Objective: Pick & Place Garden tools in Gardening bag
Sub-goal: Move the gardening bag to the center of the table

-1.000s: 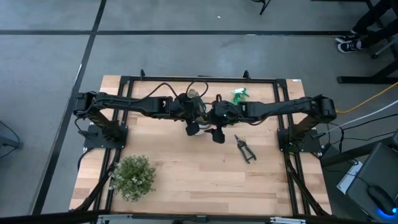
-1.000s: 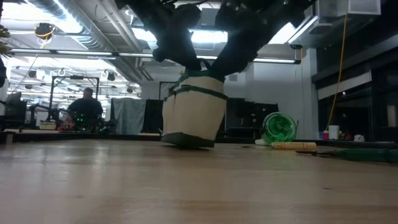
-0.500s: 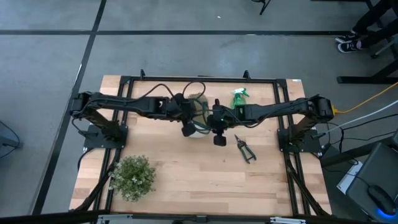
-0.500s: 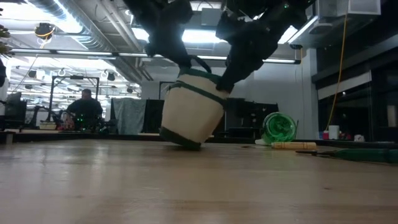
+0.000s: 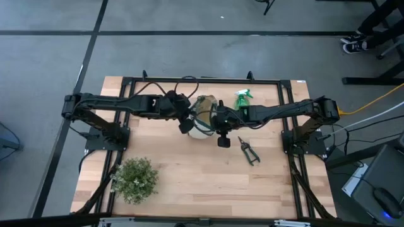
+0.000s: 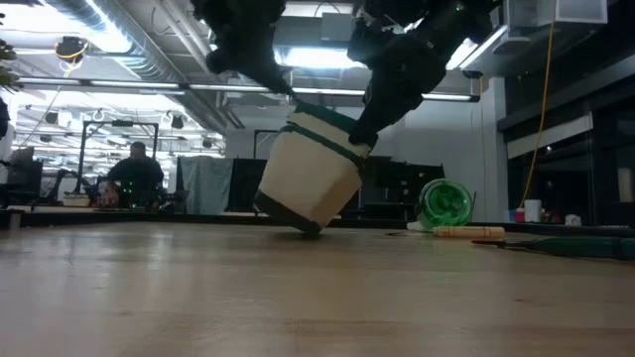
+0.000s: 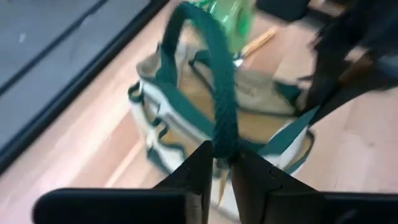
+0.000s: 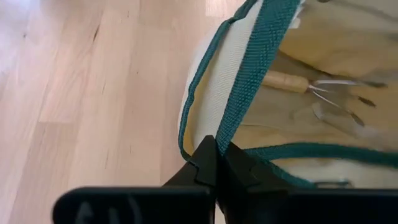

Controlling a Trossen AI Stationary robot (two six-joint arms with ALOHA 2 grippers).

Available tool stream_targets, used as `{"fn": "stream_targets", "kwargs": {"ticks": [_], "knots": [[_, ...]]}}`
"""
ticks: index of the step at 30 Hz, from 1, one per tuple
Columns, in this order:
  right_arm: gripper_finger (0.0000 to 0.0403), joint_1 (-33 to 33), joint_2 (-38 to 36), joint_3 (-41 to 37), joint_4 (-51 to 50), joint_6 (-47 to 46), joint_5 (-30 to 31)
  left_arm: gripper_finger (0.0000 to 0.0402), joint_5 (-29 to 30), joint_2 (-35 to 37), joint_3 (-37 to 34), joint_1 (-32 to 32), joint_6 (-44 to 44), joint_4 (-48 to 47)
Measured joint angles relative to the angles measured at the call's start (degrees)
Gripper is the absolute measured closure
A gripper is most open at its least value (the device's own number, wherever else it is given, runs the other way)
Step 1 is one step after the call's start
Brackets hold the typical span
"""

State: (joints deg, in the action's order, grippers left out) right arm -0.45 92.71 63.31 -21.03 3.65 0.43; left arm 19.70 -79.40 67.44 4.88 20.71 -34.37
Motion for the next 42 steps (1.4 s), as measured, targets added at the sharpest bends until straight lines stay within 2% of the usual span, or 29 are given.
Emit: {"fn": "stream_targets", "kwargs": {"ticks": [4,9,16,24,28,32,35,40,42], "knots": [[0.0399,0.0,-1.8,-0.1,-2.3,1.0,1.3,0.0326,0.3,0.0,0.0,0.1,4.4,-4.8],[0.0400,0.0,-3.6,-0.1,-5.6,2.0,1.4,0.0299,0.3,0.0,0.0,-0.3,5.1,-4.2],[0.0400,0.2,-5.8,-0.1,-9.3,2.4,2.5,0.0275,-9.5,-0.3,0.0,0.5,5.7,-4.1],[0.0400,0.6,-6.3,-0.1,-10.4,3.9,0.4,0.0272,-10.2,-0.1,0.0,0.8,0.2,-0.8],[0.0400,1.0,-6.3,-0.1,-10.5,3.9,-1.1,0.0272,-6.8,1.3,0.0,0.8,-3.6,3.5],[0.0400,1.8,-6.3,-0.1,-10.5,3.9,-2.2,0.0272,-4.5,0.4,0.0,1.7,-5.0,3.6],[0.0401,2.4,-6.3,-0.1,-10.5,3.9,-2.8,0.0272,-6.3,-1.2,0.0,2.3,-5.4,2.9],[0.0401,2.5,-6.3,-0.1,-10.1,4.3,-9.3,0.0272,-10.2,-3.0,0.0,2.4,-7.4,6.1],[0.0400,2.5,-6.3,-0.1,-9.4,3.9,-9.7,0.0272,-11.2,-3.2,0.0,2.4,-8.8,8.0]]}}
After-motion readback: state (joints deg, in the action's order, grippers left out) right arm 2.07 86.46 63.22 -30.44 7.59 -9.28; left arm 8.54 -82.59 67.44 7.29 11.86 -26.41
